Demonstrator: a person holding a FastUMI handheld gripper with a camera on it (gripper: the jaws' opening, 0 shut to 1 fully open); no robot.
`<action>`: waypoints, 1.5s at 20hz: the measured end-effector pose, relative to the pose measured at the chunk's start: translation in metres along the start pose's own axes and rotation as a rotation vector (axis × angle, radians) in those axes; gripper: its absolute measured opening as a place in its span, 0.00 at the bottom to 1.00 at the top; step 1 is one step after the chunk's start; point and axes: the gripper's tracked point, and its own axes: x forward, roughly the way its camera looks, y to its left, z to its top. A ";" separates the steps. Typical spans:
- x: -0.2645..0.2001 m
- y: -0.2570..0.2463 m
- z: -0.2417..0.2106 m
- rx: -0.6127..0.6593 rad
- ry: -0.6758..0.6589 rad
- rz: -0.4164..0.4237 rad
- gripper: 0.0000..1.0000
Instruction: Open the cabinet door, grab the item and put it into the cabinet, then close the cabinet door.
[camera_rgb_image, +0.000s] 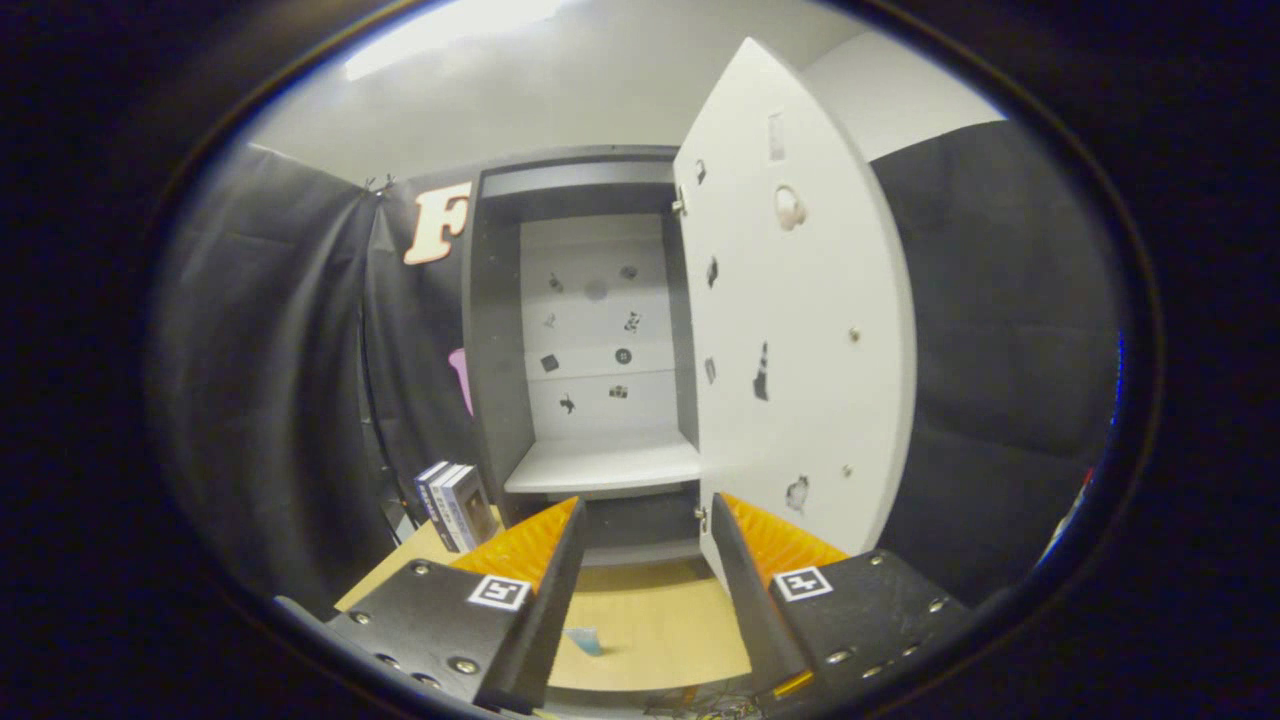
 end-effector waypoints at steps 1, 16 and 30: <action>0.007 0.012 -0.018 -0.006 0.033 0.005 0.76; 0.115 0.078 -0.268 -0.024 0.386 0.085 0.79; 0.156 0.076 -0.382 -0.048 0.529 0.097 0.64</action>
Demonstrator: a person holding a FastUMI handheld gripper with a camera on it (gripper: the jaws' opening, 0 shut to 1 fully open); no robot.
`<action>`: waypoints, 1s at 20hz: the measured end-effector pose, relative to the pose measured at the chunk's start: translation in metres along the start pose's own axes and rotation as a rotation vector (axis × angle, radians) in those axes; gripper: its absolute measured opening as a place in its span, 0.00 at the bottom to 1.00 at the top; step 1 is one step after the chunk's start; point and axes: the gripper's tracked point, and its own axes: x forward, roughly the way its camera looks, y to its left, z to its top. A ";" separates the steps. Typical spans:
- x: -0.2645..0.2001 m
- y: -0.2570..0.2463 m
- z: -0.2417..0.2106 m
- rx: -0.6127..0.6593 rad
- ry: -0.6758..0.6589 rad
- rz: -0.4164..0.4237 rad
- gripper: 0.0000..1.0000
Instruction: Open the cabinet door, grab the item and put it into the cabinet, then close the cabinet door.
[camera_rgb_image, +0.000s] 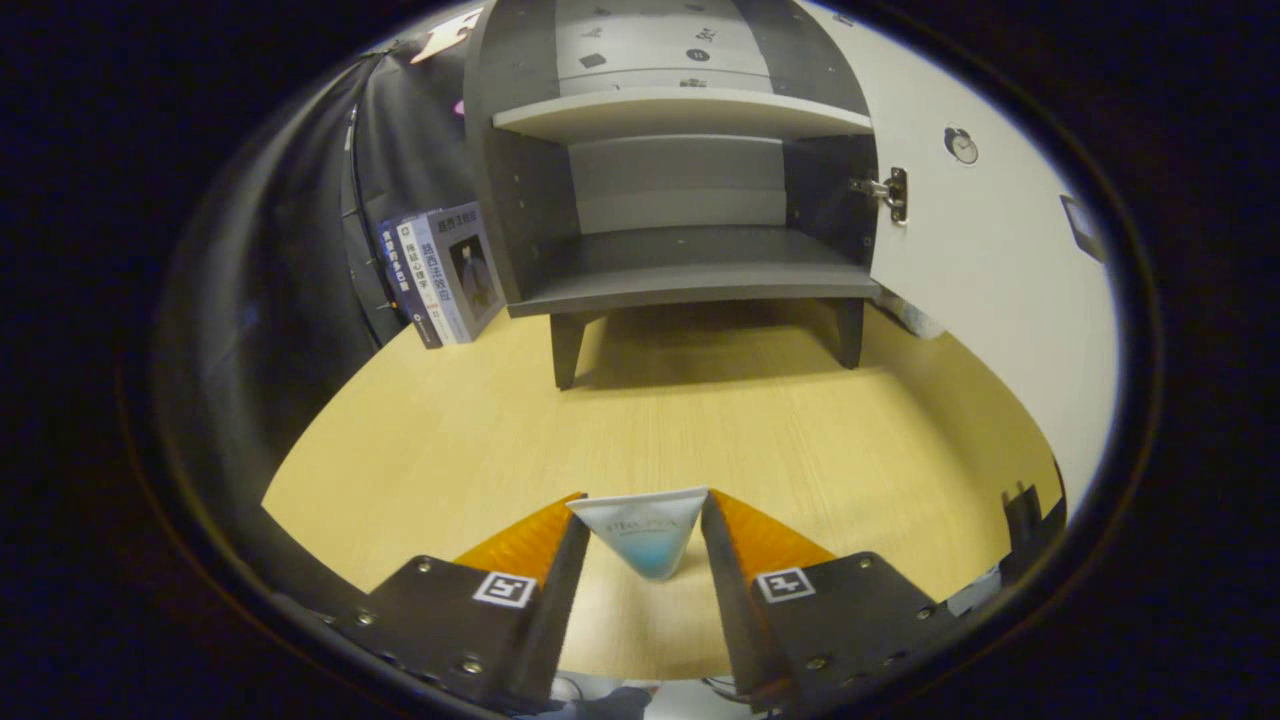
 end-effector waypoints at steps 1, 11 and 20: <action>0.002 0.001 0.003 0.001 -0.015 0.004 0.57; -0.014 0.005 0.062 -0.052 -0.083 0.037 0.57; -0.069 0.009 0.216 -0.099 -0.285 0.052 0.56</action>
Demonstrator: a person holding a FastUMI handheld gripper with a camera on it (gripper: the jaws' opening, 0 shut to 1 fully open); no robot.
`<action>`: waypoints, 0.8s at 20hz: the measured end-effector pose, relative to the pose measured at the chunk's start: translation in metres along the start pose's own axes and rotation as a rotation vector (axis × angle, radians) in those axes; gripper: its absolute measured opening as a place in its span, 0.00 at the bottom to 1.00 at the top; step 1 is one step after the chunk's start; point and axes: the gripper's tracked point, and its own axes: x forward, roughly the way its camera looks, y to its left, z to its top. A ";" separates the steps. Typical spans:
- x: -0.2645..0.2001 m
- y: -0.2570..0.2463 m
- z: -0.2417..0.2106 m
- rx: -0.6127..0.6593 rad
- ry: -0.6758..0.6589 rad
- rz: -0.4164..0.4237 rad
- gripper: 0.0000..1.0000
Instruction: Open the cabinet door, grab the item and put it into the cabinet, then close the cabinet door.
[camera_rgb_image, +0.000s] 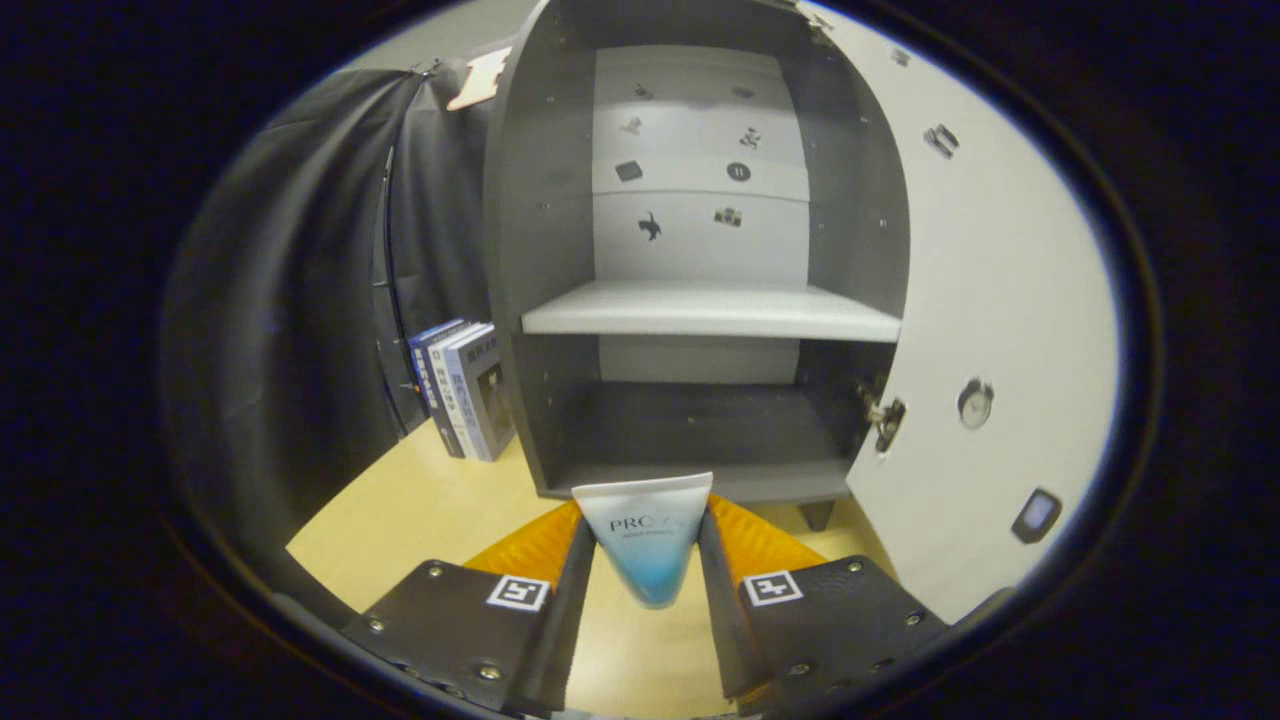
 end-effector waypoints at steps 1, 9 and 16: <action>0.001 -0.001 0.018 0.001 -0.025 0.002 0.56; 0.028 -0.007 0.148 -0.012 -0.233 0.010 0.56; 0.087 -0.023 0.208 0.007 -0.349 -0.016 0.56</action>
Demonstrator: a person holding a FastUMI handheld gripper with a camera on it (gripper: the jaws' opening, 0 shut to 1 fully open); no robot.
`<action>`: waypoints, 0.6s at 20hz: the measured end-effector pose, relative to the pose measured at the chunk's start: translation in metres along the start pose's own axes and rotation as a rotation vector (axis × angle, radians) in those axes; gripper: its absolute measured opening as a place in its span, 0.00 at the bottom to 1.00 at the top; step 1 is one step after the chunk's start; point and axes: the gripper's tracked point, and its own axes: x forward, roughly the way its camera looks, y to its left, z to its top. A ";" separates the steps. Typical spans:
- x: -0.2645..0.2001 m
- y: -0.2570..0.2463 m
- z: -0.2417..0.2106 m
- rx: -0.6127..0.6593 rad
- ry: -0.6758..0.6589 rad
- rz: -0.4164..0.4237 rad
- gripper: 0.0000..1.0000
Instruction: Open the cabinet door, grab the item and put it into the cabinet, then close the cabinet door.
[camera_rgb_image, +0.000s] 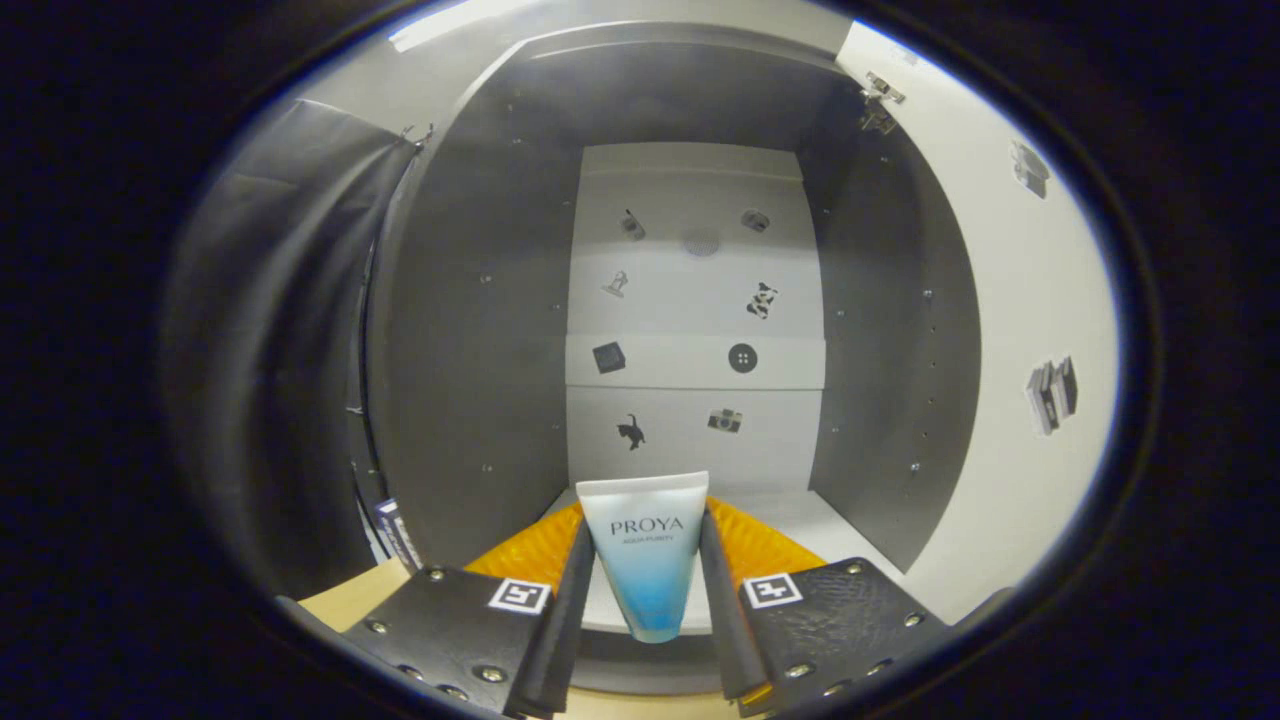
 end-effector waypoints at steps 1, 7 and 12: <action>0.010 -0.003 -0.001 0.005 -0.003 -0.008 0.56; 0.046 -0.019 -0.015 0.023 0.014 -0.045 0.56; 0.050 -0.024 -0.033 0.002 0.057 -0.060 0.56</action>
